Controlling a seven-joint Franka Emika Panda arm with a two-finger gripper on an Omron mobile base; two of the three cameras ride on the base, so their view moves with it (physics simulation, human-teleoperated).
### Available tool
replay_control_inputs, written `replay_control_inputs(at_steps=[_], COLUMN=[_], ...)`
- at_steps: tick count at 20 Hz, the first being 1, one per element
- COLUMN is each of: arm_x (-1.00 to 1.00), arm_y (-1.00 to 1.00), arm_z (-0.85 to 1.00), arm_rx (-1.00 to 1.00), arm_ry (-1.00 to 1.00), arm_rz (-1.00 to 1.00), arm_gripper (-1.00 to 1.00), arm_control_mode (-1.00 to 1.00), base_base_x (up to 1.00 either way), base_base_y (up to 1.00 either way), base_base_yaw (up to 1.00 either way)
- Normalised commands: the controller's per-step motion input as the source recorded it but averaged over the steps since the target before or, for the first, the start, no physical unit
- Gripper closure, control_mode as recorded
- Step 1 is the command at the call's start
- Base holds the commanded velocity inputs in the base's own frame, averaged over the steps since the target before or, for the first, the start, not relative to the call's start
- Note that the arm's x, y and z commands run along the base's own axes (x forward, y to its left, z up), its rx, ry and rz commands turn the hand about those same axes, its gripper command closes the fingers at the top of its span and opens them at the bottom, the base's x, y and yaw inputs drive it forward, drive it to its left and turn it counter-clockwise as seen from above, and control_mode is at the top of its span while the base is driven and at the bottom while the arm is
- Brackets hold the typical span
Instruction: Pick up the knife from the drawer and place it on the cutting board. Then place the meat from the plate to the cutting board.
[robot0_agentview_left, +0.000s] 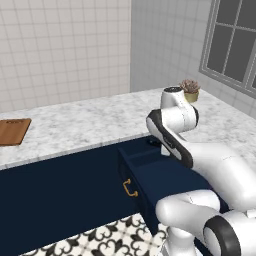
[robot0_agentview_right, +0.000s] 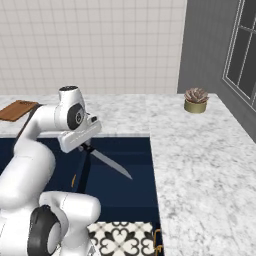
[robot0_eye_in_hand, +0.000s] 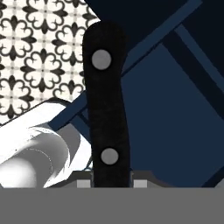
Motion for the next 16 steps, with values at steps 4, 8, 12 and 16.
replay_control_inputs(at_steps=[4, 8, 12, 16], arm_x=[-0.71, -0.16, 0.00, 0.00], arm_y=[0.00, 0.00, 0.00, 0.00], arm_z=[0.23, 0.02, 0.00, 0.00], arm_rx=[0.00, 0.00, 0.00, 0.00], arm_ry=[-0.02, 0.00, 0.00, 0.00], arm_rz=[0.26, 0.09, 0.00, 0.00], arm_gripper=[1.00, 1.00, 1.00, 1.00], arm_control_mode=[-1.00, -1.00, -1.00, -1.00], base_base_x=[0.00, 0.00, 0.00, 0.00], base_base_y=[0.00, 0.00, 0.00, 0.00], base_base_yaw=[0.00, 0.00, 0.00, 0.00])
